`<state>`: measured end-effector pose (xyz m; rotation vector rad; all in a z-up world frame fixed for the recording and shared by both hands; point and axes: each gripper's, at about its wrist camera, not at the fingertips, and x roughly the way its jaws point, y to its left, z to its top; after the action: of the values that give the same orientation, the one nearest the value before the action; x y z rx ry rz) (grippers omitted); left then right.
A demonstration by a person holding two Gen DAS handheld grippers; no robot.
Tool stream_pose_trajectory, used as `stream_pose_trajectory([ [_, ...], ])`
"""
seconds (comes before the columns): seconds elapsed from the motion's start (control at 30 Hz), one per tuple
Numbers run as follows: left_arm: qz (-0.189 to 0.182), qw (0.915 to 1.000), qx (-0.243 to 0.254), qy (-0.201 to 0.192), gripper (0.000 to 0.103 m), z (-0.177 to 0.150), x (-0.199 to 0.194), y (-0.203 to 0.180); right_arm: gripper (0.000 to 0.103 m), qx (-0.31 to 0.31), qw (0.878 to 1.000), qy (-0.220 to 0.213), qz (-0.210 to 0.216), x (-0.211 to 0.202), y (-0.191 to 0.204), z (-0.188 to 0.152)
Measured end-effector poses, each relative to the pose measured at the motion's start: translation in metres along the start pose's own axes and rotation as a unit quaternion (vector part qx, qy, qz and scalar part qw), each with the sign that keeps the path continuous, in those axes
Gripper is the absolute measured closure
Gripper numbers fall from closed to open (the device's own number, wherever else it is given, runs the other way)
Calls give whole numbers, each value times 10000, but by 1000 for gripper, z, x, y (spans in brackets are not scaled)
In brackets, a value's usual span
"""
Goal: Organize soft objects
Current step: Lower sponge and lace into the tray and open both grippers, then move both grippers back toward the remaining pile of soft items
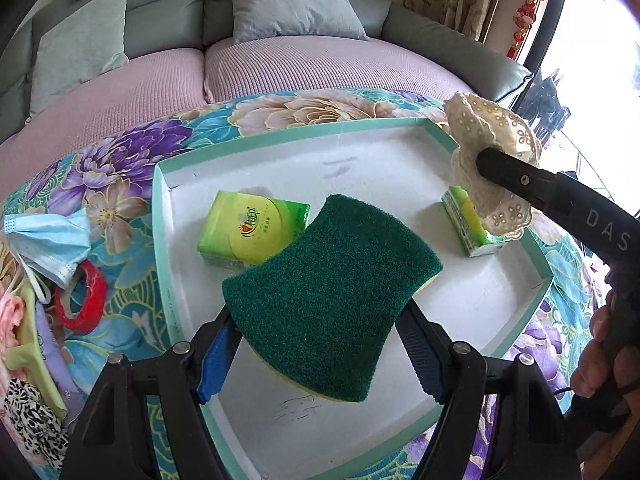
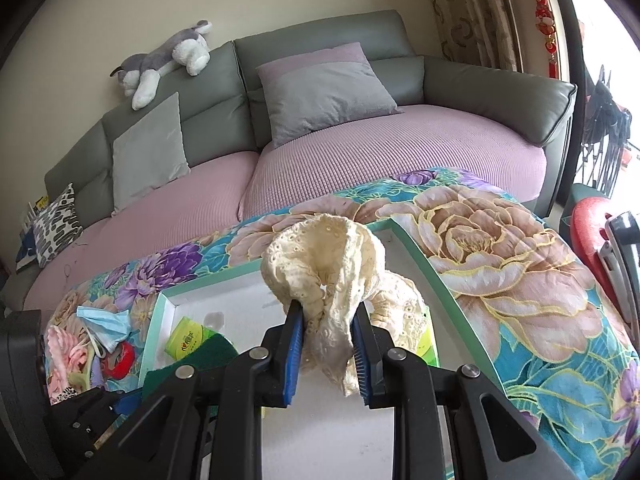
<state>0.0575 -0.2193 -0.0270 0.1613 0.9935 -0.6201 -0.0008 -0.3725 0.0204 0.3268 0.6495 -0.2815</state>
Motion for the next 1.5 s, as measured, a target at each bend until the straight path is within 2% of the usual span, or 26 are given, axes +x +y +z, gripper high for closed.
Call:
stream_pose_trajectory([
  [0.07,19,10000,-39,11,26,3,4,2,79,-25,10000,38,-7,2,2,-1],
  [0.2,284,9994,-171,68,25,4,15,10,79,-82,9999,100,-6,6,6,-3],
  [0.5,280,9984,-489,-60,25,9,9,29,75,-113,9998,138,-86,7,7,-3],
  [0.57,366,9982,-457,-104,24,11,3,27,59,-120,9997,132,-185,5,7,-2],
  [0.6,385,9981,-459,-133,23,12,0,27,38,-123,9995,114,-262,4,7,-2],
  [0.63,388,9980,-479,-147,21,13,-2,27,29,-127,9993,79,-328,1,7,-1],
  [0.77,412,9973,-560,-252,15,14,-16,30,27,-104,9994,31,-316,-6,6,1],
  [0.9,543,9951,-705,-431,15,13,-31,37,15,-260,9984,64,-492,-8,10,1],
  [1.0,769,9904,-952,-643,14,12,-42,51,0,-350,9972,171,-642,-8,11,-1],
  [1.1,1209,9800,-1315,-883,0,5,-53,71,0,-424,9947,373,-857,-5,10,-5],
  [1.2,1586,9685,-1619,-1029,0,-3,-65,94,0,-414,9934,500,-946,-4,7,-9],
  [1.3,1683,9611,-1913,-1065,0,-12,-73,113,0,-435,9927,603,-949,-4,8,-11],
  [1.5,1962,9517,-2137,-1008,0,-31,-84,135,0,-682,9902,832,-886,-3,23,-20],
])
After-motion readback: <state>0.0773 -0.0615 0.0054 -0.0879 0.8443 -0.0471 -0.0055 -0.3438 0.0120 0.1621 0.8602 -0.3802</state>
